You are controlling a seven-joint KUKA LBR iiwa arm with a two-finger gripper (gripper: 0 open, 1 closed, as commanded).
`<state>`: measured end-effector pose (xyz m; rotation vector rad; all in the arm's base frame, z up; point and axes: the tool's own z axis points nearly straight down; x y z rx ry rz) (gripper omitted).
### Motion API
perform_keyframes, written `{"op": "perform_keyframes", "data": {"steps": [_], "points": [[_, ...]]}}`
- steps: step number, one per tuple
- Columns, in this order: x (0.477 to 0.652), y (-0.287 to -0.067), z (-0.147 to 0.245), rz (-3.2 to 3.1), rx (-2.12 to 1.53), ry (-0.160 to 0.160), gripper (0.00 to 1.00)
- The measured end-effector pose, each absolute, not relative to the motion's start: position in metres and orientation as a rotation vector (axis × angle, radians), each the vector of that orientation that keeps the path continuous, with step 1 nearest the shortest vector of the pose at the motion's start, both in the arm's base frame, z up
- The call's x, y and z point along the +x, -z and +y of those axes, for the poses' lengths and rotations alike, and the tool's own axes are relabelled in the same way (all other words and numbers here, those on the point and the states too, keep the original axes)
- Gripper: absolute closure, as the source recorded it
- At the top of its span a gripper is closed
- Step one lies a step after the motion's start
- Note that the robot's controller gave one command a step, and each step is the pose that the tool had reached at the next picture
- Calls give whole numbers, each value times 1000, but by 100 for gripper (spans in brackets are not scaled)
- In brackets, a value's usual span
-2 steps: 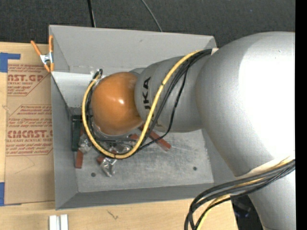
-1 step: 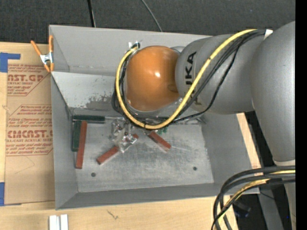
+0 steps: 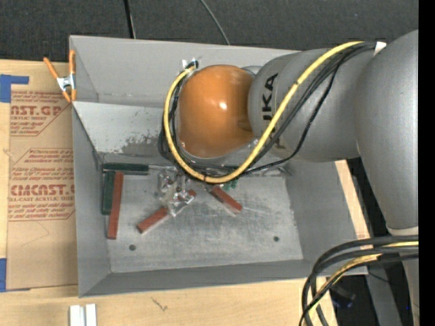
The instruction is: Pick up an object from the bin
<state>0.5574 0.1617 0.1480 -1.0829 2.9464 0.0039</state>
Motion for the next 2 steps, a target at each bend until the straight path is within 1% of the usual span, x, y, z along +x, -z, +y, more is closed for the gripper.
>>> {"op": "perform_keyframes", "data": {"steps": [1,2], "points": [[556,-126,169,2840,-1319,2,100],[564,-80,174,2489,-1901,1,0]]}}
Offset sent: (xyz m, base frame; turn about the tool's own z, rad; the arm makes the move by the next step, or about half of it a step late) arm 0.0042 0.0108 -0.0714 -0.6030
